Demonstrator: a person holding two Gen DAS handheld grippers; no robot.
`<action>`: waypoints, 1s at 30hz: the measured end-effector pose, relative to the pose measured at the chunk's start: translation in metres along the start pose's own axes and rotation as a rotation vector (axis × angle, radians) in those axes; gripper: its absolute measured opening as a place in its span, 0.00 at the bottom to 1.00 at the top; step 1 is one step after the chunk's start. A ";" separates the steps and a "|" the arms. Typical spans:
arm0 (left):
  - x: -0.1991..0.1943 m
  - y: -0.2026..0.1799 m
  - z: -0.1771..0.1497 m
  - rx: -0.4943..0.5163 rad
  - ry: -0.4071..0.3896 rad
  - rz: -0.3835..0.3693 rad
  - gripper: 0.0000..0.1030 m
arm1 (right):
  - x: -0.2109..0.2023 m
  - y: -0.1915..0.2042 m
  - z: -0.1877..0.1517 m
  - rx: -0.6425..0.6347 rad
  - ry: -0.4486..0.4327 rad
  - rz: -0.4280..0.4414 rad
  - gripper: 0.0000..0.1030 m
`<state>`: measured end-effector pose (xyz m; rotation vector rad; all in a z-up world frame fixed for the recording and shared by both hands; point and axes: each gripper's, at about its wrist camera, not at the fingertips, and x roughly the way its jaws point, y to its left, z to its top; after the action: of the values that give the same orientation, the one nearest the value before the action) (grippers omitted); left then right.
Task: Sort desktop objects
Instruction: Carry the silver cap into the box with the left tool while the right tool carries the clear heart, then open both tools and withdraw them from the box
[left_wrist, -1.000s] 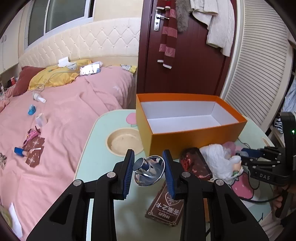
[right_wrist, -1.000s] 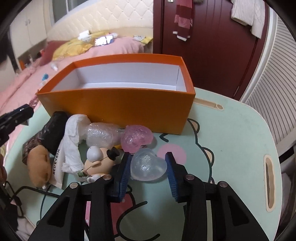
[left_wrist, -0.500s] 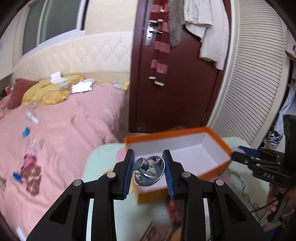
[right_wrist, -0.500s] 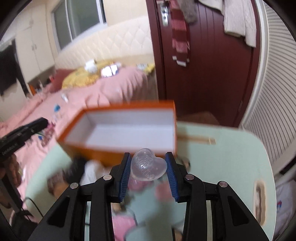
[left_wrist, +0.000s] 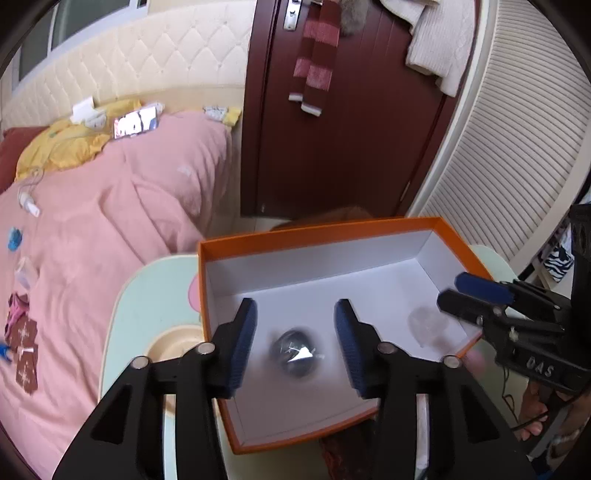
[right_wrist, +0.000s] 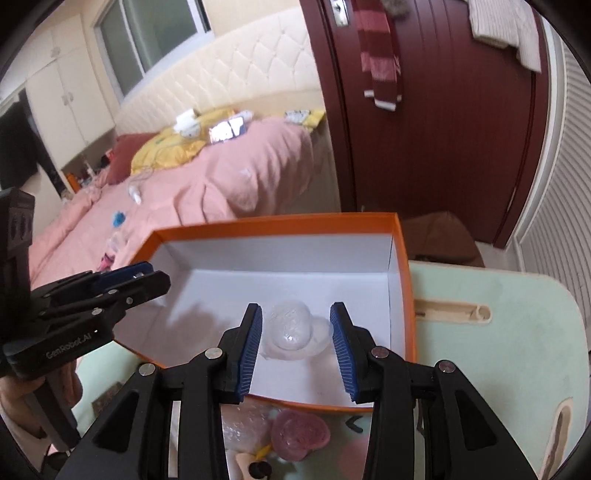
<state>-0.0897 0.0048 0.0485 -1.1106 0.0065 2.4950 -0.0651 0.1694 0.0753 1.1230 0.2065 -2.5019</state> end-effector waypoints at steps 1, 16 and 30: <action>0.001 -0.001 0.000 0.005 0.003 -0.007 0.54 | -0.001 0.001 -0.002 -0.012 -0.005 -0.007 0.48; -0.033 -0.001 0.002 0.030 -0.055 0.076 0.73 | -0.042 0.008 -0.009 0.034 -0.088 -0.006 0.57; -0.119 0.021 -0.083 -0.138 -0.013 0.099 0.79 | -0.083 0.031 -0.075 0.000 -0.004 -0.100 0.85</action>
<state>0.0329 -0.0718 0.0733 -1.1749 -0.1189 2.6239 0.0490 0.1861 0.0876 1.1336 0.2677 -2.5911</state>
